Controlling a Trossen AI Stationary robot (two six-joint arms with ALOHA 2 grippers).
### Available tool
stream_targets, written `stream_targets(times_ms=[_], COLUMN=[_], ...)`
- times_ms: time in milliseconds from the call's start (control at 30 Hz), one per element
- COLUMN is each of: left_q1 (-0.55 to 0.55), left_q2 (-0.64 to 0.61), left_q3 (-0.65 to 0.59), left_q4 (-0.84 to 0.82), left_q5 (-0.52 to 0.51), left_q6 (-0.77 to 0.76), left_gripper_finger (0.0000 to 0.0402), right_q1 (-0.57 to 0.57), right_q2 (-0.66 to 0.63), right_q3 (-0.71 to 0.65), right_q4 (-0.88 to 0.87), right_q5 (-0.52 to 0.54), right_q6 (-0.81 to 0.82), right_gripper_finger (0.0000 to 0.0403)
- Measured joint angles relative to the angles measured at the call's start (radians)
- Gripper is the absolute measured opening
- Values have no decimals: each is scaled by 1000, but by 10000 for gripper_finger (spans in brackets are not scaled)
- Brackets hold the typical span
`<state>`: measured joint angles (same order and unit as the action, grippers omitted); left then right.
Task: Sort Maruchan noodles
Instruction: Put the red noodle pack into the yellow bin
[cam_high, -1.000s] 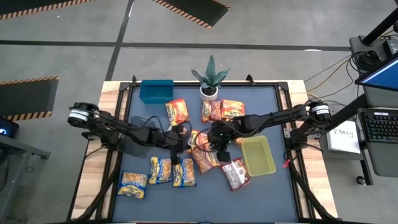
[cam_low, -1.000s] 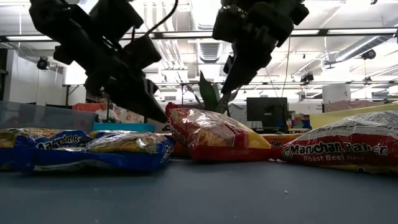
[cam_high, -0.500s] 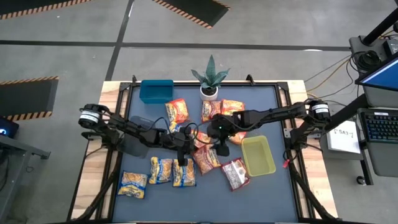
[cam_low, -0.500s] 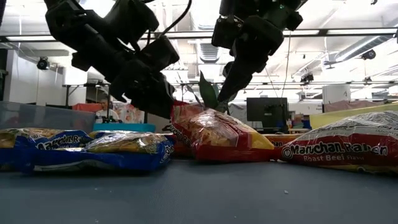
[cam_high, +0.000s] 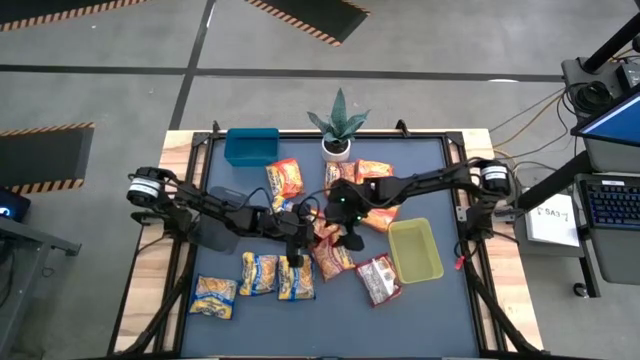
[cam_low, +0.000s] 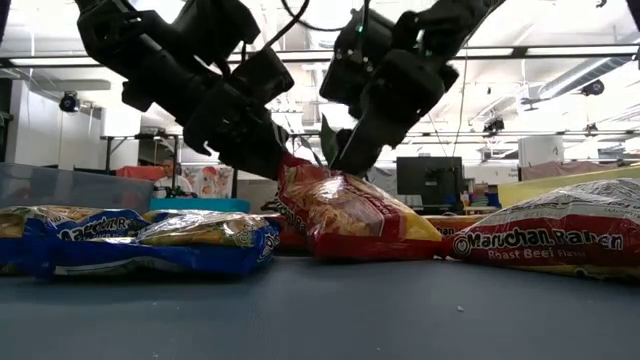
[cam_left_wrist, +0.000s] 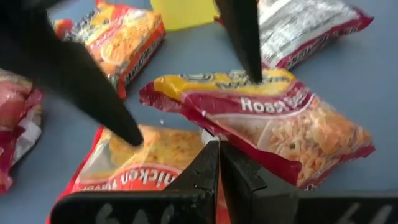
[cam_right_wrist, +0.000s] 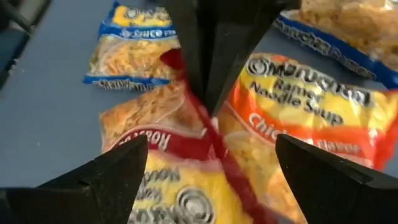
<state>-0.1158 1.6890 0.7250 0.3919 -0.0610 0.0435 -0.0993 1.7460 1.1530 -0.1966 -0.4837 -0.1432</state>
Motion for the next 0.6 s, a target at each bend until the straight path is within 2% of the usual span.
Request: stream_targets(times_ms=[333,600], left_q1=[-1,-1], left_q2=[0,-1], left_q3=[0,0], left_q4=[33,43], left_q5=[2,2], left_q6=[11,10], left_gripper_finger=[0,0], right_q1=[-4,-5], right_q2=[103,127], right_q3=[1,3], right_q4=[56,83], right_q5=[-146,-205], right_q6=[-7,-7], right_gripper_finger=[328,326])
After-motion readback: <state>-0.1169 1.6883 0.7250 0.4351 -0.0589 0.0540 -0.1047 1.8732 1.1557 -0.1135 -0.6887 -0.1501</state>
